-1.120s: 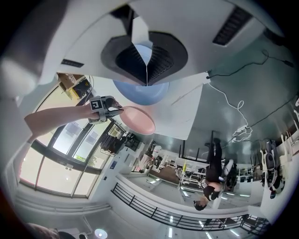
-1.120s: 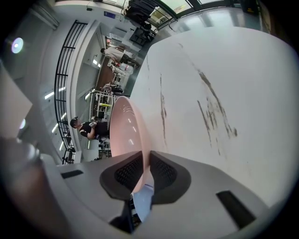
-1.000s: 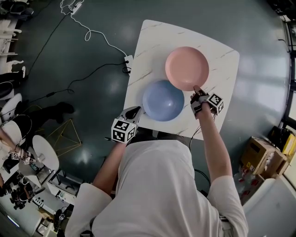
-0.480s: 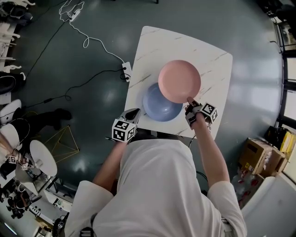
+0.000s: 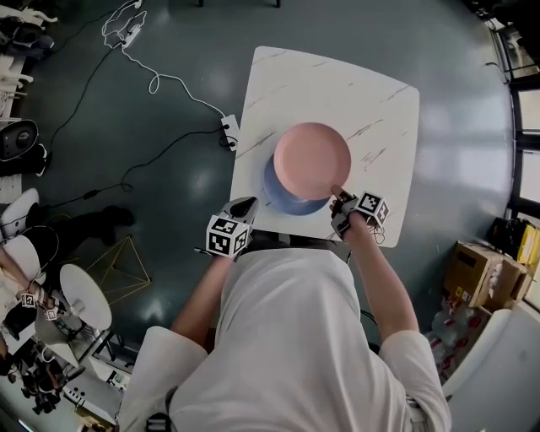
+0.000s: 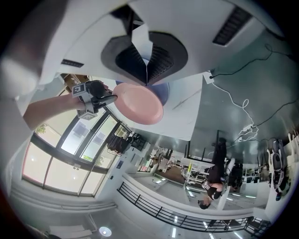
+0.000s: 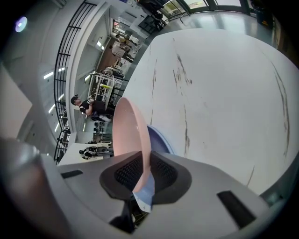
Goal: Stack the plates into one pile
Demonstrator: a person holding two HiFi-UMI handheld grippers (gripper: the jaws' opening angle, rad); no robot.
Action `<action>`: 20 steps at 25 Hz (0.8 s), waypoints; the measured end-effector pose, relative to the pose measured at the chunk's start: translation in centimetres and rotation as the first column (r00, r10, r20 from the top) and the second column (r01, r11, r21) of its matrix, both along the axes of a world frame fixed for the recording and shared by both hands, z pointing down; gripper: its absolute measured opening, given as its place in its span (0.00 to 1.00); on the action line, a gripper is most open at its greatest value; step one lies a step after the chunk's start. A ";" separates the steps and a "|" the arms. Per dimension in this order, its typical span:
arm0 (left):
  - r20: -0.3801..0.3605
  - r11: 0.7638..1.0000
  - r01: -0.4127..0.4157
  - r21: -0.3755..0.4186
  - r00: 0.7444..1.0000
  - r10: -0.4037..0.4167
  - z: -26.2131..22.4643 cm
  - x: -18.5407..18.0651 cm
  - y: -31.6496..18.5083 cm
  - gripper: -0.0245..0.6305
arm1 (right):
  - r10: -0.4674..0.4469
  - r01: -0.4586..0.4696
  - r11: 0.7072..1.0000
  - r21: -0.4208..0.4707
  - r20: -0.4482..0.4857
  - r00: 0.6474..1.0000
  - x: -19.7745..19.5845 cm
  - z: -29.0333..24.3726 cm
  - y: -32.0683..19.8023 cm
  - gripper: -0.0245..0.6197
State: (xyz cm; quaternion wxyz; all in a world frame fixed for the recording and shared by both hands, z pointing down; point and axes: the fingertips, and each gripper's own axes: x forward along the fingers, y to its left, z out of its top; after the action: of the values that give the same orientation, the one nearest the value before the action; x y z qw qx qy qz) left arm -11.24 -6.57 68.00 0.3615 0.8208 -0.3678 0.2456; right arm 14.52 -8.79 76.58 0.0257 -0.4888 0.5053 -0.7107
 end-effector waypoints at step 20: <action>-0.030 1.000 -0.011 0.015 0.999 0.011 0.0 -3.6 1.1 0.06 | -0.065 0.058 0.990 -0.128 -0.052 0.997 -3.4 1.1 5.1 0.12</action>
State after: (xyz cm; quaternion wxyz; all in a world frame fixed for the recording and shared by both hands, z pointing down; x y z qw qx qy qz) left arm -14.86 -5.47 68.03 0.3598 0.8290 -0.3596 0.2324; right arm 11.14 -3.65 77.72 -0.0413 -0.4933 0.4748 -0.7277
